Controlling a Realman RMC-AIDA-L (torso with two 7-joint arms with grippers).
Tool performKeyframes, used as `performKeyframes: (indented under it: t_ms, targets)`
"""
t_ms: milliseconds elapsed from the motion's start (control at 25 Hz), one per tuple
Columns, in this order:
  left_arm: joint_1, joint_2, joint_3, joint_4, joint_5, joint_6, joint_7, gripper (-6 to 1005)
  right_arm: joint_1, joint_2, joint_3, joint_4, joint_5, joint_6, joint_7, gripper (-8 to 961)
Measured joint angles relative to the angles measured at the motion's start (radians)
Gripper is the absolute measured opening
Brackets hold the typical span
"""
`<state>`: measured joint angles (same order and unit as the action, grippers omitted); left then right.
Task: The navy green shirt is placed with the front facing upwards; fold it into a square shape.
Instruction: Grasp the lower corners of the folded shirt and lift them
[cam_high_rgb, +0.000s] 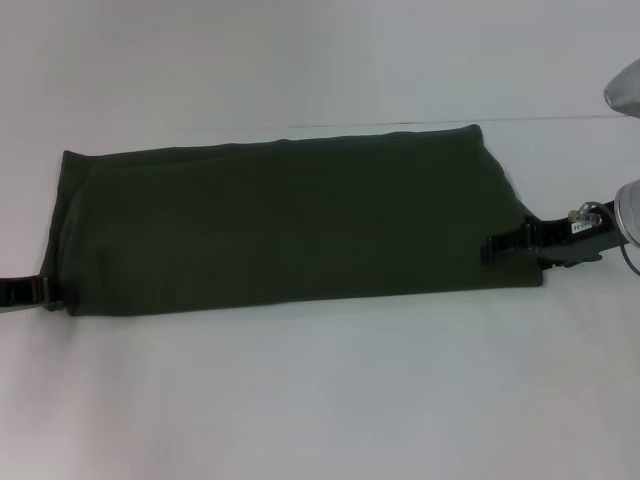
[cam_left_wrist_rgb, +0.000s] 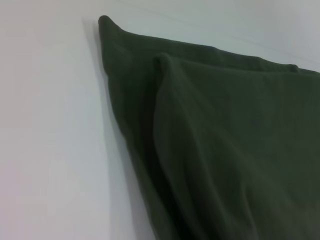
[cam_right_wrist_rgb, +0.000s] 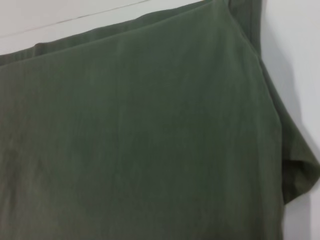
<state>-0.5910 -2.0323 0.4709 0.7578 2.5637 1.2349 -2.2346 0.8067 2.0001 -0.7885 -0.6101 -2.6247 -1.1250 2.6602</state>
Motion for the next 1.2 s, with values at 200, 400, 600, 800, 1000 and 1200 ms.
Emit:
performKeyframes:
  t_ms: [200,400,600,800,1000,1200]
  targets:
    - [-0.001,0.0,0.0,0.0,-0.003,0.0,0.0,26,0.0,0.003,0.0,0.001,0.0,0.001,0.0,858]
    - [-0.002,0.0,0.0,0.0,-0.003,-0.002,-0.001,27,0.0,0.003,-0.016,0.001,-0.002,0.001,0.006,836]
    - [-0.003,0.001,0.0,0.0,-0.004,-0.002,-0.002,27,0.0,-0.003,-0.088,0.001,-0.003,0.004,0.04,813]
    - [-0.005,0.002,0.0,0.0,-0.004,-0.002,-0.004,26,0.002,0.0,-0.105,-0.001,-0.014,0.004,0.049,705]
    - [-0.007,0.003,0.0,0.0,-0.004,-0.002,-0.005,26,0.001,0.001,-0.104,-0.003,-0.015,0.001,0.049,507]
    - [-0.009,0.005,0.0,0.0,-0.003,-0.001,-0.005,27,-0.001,-0.002,-0.104,-0.005,-0.014,0.001,0.049,299]
